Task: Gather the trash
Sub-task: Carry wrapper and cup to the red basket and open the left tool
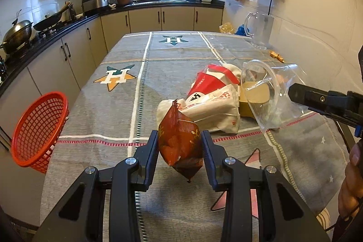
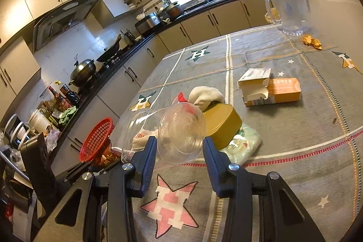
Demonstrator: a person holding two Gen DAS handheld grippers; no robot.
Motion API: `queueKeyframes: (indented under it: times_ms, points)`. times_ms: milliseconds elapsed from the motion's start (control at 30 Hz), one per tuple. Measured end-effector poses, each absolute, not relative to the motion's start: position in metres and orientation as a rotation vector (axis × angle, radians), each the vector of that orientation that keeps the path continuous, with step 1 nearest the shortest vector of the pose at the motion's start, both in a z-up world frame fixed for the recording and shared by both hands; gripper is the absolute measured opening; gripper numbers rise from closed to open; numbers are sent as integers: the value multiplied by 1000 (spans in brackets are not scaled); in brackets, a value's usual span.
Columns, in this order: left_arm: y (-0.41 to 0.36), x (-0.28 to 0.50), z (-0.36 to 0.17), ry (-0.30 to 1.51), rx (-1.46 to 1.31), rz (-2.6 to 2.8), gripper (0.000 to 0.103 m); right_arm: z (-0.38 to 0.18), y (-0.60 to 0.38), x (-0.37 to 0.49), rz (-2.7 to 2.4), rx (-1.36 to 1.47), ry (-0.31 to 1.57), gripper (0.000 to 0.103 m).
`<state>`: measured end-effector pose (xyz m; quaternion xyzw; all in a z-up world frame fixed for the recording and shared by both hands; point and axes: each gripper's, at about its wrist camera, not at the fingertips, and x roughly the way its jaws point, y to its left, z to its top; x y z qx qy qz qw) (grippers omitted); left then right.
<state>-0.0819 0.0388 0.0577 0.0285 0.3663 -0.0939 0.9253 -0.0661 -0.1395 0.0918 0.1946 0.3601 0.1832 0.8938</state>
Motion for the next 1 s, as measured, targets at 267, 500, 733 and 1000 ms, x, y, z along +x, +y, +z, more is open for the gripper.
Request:
queueKeyframes:
  times_ms: [267, 500, 733, 1000]
  points:
    - [49, -80, 59, 748, 43, -173, 35, 90, -129, -63, 395, 381, 760, 45]
    - [57, -81, 60, 745, 31, -156, 35, 90, -120, -59, 409, 367, 771, 45]
    - [70, -81, 61, 745, 14, -135, 36, 91, -107, -55, 429, 336, 779, 45]
    - [90, -79, 65, 735, -15, -99, 36, 97, -83, -47, 468, 296, 783, 45]
